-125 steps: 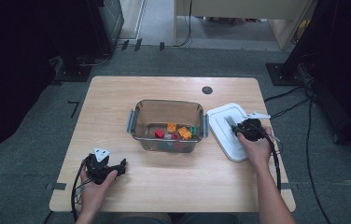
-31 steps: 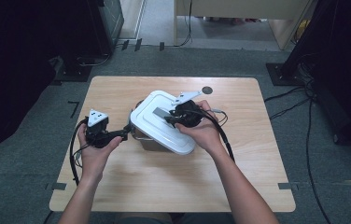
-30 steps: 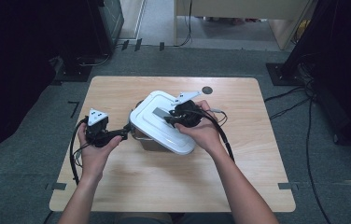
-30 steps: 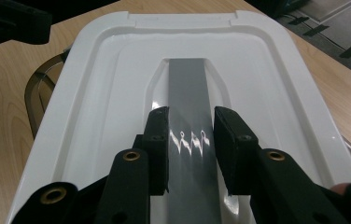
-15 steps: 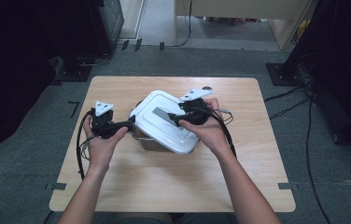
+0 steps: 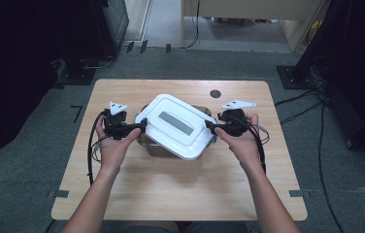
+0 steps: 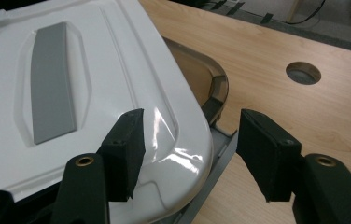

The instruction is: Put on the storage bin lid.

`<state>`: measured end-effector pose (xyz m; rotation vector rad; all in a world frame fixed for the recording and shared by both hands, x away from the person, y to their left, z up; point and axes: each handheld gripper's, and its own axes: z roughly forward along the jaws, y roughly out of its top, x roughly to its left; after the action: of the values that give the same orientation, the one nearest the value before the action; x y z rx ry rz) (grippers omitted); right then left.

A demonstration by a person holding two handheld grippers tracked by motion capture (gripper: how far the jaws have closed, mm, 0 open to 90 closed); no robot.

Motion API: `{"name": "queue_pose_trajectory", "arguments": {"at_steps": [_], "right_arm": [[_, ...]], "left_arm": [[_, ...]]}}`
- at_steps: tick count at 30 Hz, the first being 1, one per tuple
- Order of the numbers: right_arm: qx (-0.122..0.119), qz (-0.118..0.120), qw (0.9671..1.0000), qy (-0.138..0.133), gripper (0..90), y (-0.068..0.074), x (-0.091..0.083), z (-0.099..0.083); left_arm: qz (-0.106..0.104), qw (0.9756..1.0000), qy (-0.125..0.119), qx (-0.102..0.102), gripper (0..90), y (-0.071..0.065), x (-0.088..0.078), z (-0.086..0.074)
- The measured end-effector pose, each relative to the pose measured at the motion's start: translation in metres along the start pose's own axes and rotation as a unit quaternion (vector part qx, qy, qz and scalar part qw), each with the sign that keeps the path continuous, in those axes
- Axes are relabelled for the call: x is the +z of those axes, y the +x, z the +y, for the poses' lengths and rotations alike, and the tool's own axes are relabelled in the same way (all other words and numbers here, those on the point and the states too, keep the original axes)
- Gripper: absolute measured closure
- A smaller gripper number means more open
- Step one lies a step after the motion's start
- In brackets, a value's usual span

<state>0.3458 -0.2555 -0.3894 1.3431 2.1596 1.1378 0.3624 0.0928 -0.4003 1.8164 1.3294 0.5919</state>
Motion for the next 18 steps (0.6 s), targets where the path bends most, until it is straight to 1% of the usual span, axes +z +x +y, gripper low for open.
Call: {"name": "queue_pose_trajectory", "arguments": {"at_steps": [1,3,5,7,9,13,16,18], "right_arm": [[-0.001,-0.001,1.0000,0.005,41.4,0.000,0.001,-0.001],[0.004,0.000,1.0000,0.001,41.7,0.000,0.002,-0.002],[0.006,-0.008,0.9999,-0.001,42.2,-0.001,0.003,-0.001],[0.007,-0.015,0.9999,-0.002,42.5,-0.002,0.003,-0.001],[0.007,-0.018,0.9998,-0.005,42.8,-0.003,0.004,-0.001],[0.016,-0.016,0.9997,-0.009,42.8,-0.006,0.004,-0.002],[0.014,-0.011,0.9998,-0.011,43.0,-0.007,0.005,-0.002],[0.014,-0.007,0.9998,-0.012,42.7,-0.008,0.005,-0.002]], "left_arm": [[0.001,1.0000,0.000,0.000,9.1,0.000,0.000,0.000],[0.003,1.0000,0.000,-0.002,9.1,0.000,0.000,0.000],[0.006,1.0000,0.000,-0.004,9.2,0.002,0.000,0.000],[0.009,0.9999,0.001,-0.011,9.1,0.005,0.000,0.000],[0.012,0.9998,0.000,-0.015,9.1,0.007,0.000,0.000],[0.014,0.9997,0.000,-0.021,9.1,0.010,-0.001,0.000],[0.023,0.9994,0.004,-0.026,9.5,0.007,-0.001,0.002],[0.023,0.9993,0.003,-0.030,13.4,0.005,0.000,0.003]]}}
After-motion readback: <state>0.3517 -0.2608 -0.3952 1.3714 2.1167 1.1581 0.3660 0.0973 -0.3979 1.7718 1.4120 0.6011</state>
